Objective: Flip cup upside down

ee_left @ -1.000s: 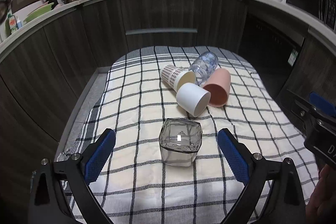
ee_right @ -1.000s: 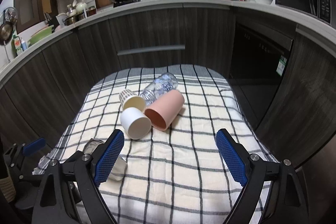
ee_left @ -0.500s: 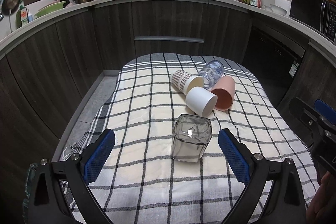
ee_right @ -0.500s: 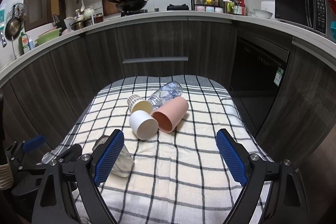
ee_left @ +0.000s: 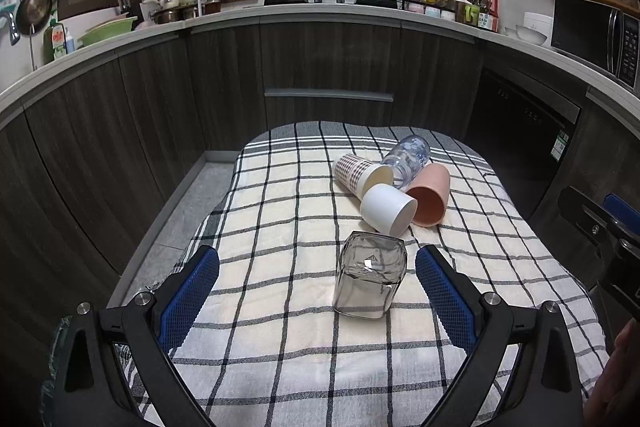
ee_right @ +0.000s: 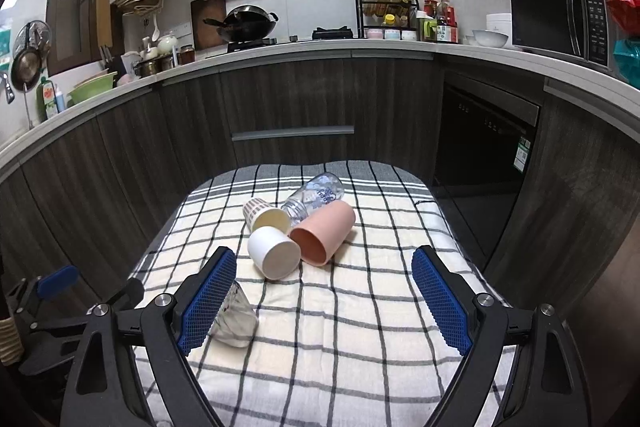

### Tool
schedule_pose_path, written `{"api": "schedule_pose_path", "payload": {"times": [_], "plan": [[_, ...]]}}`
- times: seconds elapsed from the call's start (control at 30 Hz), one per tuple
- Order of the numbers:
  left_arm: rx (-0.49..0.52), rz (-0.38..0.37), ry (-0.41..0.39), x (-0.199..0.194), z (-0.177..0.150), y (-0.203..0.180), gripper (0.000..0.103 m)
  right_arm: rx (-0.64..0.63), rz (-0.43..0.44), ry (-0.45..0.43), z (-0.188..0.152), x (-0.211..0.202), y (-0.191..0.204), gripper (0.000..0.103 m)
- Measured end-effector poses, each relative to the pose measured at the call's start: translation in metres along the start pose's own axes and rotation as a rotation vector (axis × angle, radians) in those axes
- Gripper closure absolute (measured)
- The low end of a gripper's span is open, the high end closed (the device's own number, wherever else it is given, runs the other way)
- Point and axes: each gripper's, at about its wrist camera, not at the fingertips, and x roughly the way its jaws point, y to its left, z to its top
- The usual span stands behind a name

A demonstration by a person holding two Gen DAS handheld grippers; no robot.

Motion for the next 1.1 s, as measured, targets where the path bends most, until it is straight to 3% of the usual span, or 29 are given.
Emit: {"api": "schedule_pose_path", "payload": {"times": [1.1], "plan": [[0.011,0.01,-0.02,-0.0048,0.0011,-0.0015,0.003,0.009,-0.002,-0.006,0.0003,-0.0027,-0.0008,0.013]]}}
